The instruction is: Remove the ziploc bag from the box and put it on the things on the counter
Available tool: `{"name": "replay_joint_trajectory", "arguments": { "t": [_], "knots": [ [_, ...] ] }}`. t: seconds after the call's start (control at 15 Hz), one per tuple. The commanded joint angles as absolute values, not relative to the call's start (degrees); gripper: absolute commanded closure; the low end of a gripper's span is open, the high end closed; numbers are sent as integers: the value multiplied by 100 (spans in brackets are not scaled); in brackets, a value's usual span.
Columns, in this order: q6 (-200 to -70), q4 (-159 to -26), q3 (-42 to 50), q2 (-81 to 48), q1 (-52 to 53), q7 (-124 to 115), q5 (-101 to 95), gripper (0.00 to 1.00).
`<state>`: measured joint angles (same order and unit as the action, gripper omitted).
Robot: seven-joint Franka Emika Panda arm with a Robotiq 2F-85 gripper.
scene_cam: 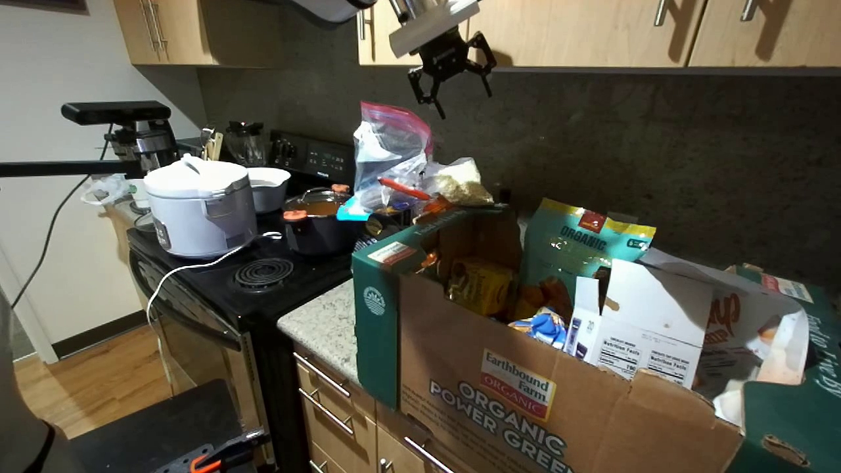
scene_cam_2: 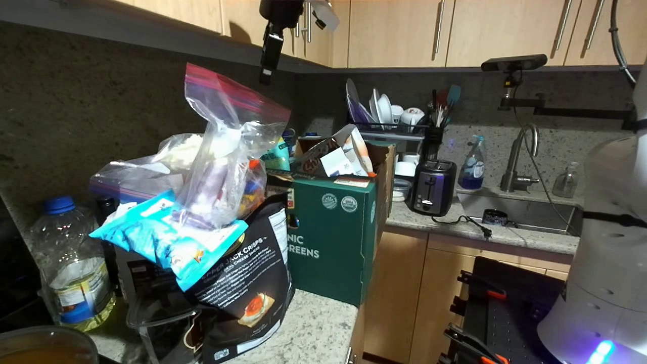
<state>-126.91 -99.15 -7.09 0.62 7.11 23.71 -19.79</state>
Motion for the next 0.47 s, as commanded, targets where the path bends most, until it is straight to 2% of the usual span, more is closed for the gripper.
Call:
{"name": "replay_joint_trajectory", "arguments": {
  "t": [0.0,0.4],
  "knots": [
    [-12665,-9886,-688,85,697,2288,-1979,0],
    [-12664,-9887,-654,131,656,2212,-1979,0]
  ]
}}
